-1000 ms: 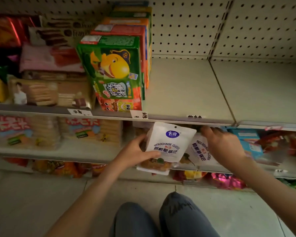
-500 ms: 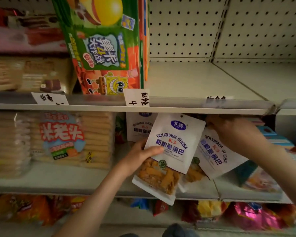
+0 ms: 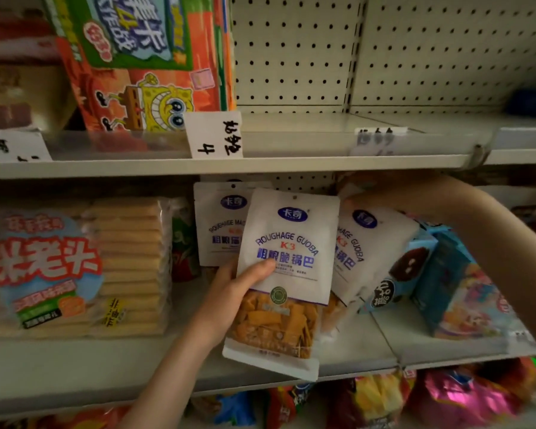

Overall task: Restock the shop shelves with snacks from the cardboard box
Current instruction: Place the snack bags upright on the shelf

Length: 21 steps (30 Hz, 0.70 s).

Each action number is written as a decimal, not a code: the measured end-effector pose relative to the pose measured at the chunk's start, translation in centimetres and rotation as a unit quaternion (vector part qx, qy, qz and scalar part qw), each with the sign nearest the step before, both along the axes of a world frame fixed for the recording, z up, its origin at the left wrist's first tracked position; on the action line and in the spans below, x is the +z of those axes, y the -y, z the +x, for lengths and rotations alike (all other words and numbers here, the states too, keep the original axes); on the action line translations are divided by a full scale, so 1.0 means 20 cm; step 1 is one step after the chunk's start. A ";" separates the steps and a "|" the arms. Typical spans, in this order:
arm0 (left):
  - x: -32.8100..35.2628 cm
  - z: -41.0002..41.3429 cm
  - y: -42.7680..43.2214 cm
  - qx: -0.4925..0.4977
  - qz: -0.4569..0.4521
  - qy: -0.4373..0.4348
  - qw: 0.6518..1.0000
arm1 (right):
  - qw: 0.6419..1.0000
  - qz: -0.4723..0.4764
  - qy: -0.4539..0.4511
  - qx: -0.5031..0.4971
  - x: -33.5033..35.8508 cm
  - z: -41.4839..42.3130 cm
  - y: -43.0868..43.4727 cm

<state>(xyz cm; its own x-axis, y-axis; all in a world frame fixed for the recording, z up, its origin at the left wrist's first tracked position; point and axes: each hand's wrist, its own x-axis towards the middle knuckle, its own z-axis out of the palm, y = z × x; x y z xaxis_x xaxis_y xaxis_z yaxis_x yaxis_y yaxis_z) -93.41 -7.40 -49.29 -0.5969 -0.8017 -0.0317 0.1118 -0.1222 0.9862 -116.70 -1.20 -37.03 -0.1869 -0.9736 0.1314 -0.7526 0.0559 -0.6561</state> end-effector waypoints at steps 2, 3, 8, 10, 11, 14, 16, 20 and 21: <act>0.00 0.00 -0.01 0.001 -0.003 -0.008 1.000 | 0.982 -0.059 0.177 0.013 -0.02 -0.01 -0.05; -0.01 -0.01 -0.01 0.004 -0.003 -0.015 1.000 | 0.971 -0.073 0.225 0.030 -0.04 -0.02 -0.08; -0.06 -0.02 -0.01 0.020 -0.003 -0.031 0.999 | 0.934 -0.086 0.342 0.049 -0.20 0.02 -0.13; -0.05 -0.01 -0.01 0.023 -0.008 -0.038 0.999 | 0.955 -0.092 0.283 0.006 -0.23 0.02 -0.09; -0.05 -0.01 -0.01 0.022 -0.012 -0.040 0.999 | 0.964 -0.093 0.251 -0.010 -0.23 0.02 -0.07; -0.03 0.00 0.00 0.011 -0.026 -0.041 0.999 | 0.983 -0.087 0.157 -0.036 -0.18 0.04 0.01; -0.02 0.01 0.00 0.018 -0.026 -0.054 0.998 | 0.990 -0.074 0.120 -0.029 -0.13 0.07 0.07; 0.00 -0.02 0.00 0.064 -0.019 -0.098 0.993 | 0.995 -0.062 0.080 -0.021 -0.08 0.10 0.18; 0.01 -0.02 -0.01 0.068 -0.028 -0.097 0.993 | 0.995 -0.067 0.071 -0.025 -0.08 0.09 0.21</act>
